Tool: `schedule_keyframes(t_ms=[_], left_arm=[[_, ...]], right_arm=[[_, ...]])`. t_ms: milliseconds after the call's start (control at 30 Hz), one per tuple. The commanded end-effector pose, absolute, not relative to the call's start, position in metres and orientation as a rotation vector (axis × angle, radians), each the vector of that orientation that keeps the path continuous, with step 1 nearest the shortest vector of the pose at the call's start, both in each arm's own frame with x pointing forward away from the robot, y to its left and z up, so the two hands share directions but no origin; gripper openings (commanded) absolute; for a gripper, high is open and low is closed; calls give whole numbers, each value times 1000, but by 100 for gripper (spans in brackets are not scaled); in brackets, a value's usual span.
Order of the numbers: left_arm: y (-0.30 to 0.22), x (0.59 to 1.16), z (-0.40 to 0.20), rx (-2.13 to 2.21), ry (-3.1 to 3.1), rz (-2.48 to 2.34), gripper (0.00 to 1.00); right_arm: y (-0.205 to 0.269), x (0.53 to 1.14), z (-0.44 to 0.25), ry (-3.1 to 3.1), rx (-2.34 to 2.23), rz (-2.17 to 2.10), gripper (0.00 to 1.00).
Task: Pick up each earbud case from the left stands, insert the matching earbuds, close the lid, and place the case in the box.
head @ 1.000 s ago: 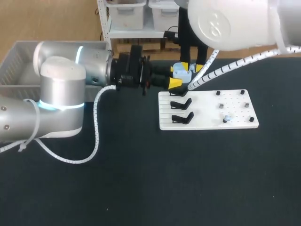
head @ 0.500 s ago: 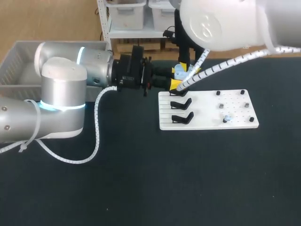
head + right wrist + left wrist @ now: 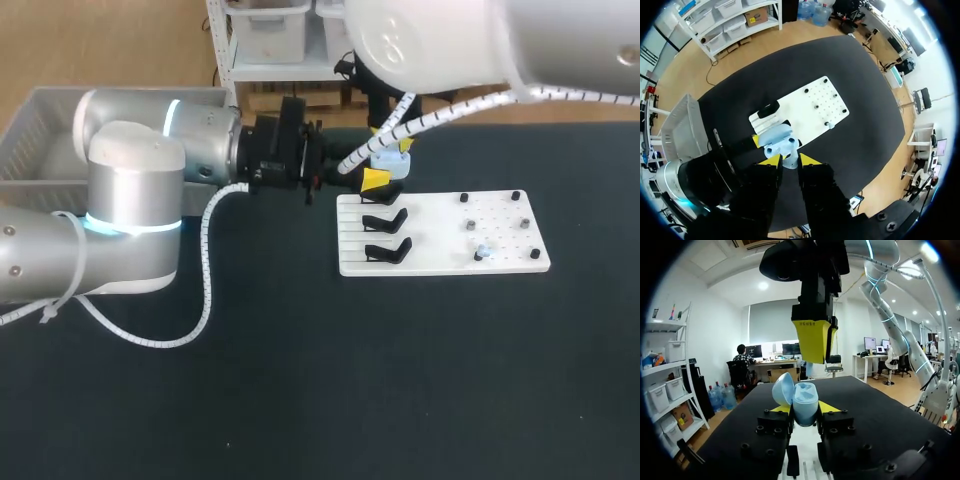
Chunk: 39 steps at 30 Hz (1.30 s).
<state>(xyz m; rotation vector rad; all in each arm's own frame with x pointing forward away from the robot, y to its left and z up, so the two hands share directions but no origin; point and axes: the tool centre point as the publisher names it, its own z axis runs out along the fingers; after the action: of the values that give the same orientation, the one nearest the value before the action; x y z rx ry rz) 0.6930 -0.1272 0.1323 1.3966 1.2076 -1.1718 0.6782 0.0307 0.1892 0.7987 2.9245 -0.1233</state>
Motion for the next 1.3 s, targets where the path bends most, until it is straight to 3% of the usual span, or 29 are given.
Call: schedule_keyframes(t_ms=[33, 1300], left_arm=[[-127, 692, 132, 1393, 1206, -1168, 0], [-127, 692, 132, 1393, 1206, -1168, 0]], right_arm=[[32, 683, 188, 2929, 802, -132, 0], [29, 688, 177, 2977, 854, -133, 0]])
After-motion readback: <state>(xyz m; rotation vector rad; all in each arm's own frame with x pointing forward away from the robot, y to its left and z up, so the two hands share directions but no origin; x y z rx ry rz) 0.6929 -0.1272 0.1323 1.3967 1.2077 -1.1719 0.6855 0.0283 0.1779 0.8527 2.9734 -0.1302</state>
